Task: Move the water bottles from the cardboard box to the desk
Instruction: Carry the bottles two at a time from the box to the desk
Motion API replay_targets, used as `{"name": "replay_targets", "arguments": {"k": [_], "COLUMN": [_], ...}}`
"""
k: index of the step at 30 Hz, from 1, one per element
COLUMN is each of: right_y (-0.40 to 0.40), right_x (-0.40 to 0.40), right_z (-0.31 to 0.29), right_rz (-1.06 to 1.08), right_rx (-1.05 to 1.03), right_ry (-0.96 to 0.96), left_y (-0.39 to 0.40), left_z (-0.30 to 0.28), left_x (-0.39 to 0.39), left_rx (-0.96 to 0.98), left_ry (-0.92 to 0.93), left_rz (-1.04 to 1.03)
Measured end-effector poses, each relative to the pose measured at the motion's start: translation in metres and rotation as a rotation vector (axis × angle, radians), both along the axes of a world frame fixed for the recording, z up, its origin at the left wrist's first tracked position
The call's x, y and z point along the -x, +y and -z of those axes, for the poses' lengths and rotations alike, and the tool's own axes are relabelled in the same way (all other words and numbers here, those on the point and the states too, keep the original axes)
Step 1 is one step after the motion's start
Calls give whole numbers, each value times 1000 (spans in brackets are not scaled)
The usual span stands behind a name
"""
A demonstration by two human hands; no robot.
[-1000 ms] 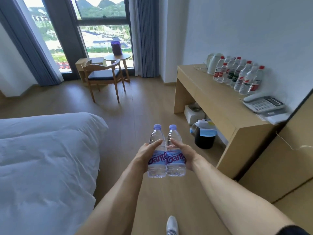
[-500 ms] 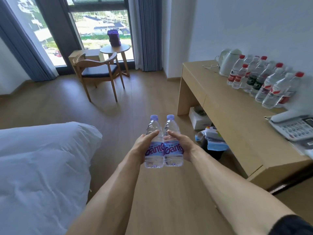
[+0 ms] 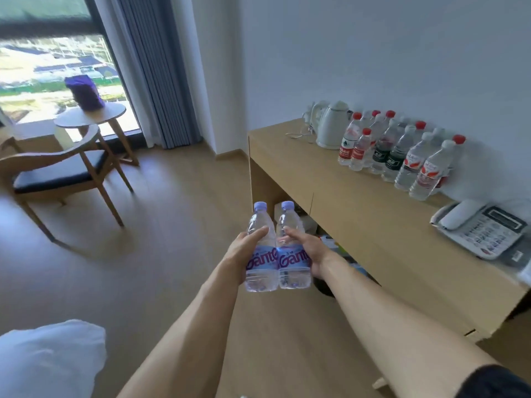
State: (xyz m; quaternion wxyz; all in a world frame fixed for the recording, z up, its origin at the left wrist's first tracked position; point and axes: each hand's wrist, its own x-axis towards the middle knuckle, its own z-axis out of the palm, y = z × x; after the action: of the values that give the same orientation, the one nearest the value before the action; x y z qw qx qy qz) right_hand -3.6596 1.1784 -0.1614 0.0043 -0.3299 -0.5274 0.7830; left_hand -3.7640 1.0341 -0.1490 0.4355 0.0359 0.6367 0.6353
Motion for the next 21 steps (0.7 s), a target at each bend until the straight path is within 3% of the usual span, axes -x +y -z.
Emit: {"name": "replay_targets", "arguments": {"k": [5,14,21], "right_y": [36,120,215], "right_x": [46,82,121], "right_z": [-12,-4,11], "right_rz": [184,392,464], "right_rx": [22,28,-17], "right_ry": [38,6,-10], "left_y": [57,171,271], "left_z": [-5,9,7], "left_x": [72,132,174], "left_rx": [-24,-36,21], "left_ry": [-19,-90,-57], "left_rz": [159,402,454]}}
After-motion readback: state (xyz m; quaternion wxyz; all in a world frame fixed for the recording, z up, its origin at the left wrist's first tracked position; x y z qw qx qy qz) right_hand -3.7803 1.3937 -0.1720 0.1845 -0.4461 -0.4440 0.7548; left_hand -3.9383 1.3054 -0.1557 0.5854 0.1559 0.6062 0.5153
